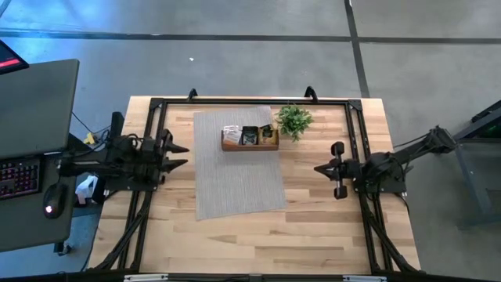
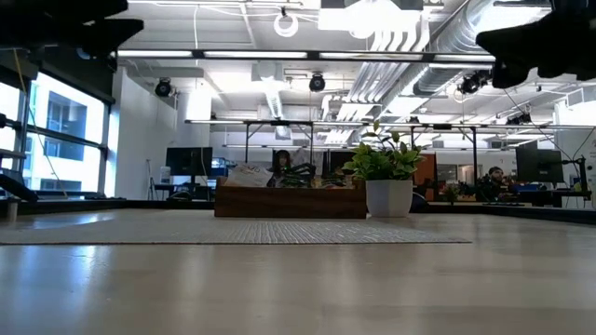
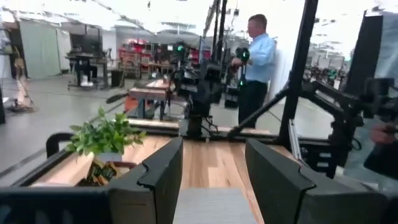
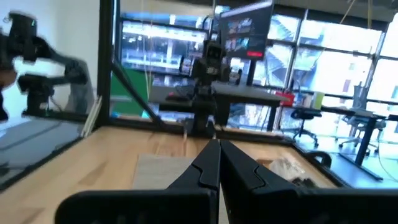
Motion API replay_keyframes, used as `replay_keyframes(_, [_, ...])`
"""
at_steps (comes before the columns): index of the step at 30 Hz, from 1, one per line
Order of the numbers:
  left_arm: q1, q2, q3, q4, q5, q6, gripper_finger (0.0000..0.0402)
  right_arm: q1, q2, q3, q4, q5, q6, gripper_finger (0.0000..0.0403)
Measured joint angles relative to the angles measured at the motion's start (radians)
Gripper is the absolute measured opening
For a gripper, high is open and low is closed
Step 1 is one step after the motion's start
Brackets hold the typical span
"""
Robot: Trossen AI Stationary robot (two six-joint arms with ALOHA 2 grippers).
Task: Pick & Place Tea
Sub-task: Return to Home Position
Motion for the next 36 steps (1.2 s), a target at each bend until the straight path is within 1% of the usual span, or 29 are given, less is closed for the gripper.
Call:
replay_keyframes(3, [0.0, 0.01, -0.005, -0.044, -0.015, -0.007, 0.0172, 0.0, -0.067, 0.002, -0.073, 0.013, 0.005, 0.0])
replay_keyframes(4, [0.0, 0.023, -0.014, -0.024, -0.031, -0.008, 0.0172, 0.0, -0.089, 0.004, -0.099, 0.015, 0.006, 0.0])
replay_keyframes(6, [0.0, 0.034, -0.068, 0.069, -0.061, -0.011, 0.0172, 0.0, -0.129, 0.002, -0.169, 0.027, 0.002, 0.0])
replay_keyframes(9, [0.0, 0.036, -0.175, 0.232, -0.065, -0.015, 0.0172, -0.002, -0.168, 0.0, -0.222, 0.074, 0.003, 0.0])
replay_keyframes(10, [0.0, 0.037, -0.202, 0.258, -0.064, -0.027, 0.0172, -0.002, -0.177, 0.0, -0.234, 0.084, 0.007, 0.0])
replay_keyframes(11, [0.0, 0.035, -0.201, 0.269, -0.069, -0.037, 0.0172, -0.002, -0.183, 0.0, -0.235, 0.085, 0.011, 0.0])
replay_keyframes(13, [0.0, 0.032, -0.195, 0.205, -0.08, -0.058, 0.0172, -0.002, -0.19, 0.0, -0.253, 0.063, 0.017, 0.0])
replay_keyframes(15, [0.0, 0.036, -0.195, 0.191, -0.076, -0.06, 0.0172, -0.002, -0.191, 0.0, -0.293, 0.004, 0.038, 0.0])
replay_keyframes(17, [0.0, 0.033, -0.195, 0.177, -0.074, -0.053, 0.0172, -0.001, -0.189, 0.0, -0.338, -0.028, 0.051, 0.0])
replay_keyframes(20, [0.0, 0.035, -0.195, 0.103, -0.097, -0.053, 0.0172, -0.002, -0.19, 0.0, -0.332, -0.002, 0.065, 0.0])
replay_keyframes(22, [0.0, 0.035, -0.195, 0.081, -0.103, -0.056, 0.0172, -0.002, -0.189, 0.0, -0.343, 0.012, 0.08, 0.0])
replay_keyframes(26, [0.0, 0.04, -0.195, 0.08, -0.09, -0.061, 0.0172, -0.002, -0.189, 0.0, -0.385, -0.001, 0.139, 0.0])
replay_keyframes(30, [0.0, 0.039, -0.195, 0.078, -0.086, -0.061, 0.0172, -0.002, -0.189, 0.0, -0.387, 0.006, 0.143, 0.0])
replay_keyframes(33, [0.0, 0.04, -0.195, 0.077, -0.086, -0.062, 0.0172, -0.002, -0.189, 0.0, -0.399, -0.039, 0.107, 0.0])
replay_keyframes(36, [0.0, 0.039, -0.195, 0.076, -0.085, -0.062, 0.0172, -0.002, -0.189, 0.0, -0.411, -0.132, 0.07, 0.0])
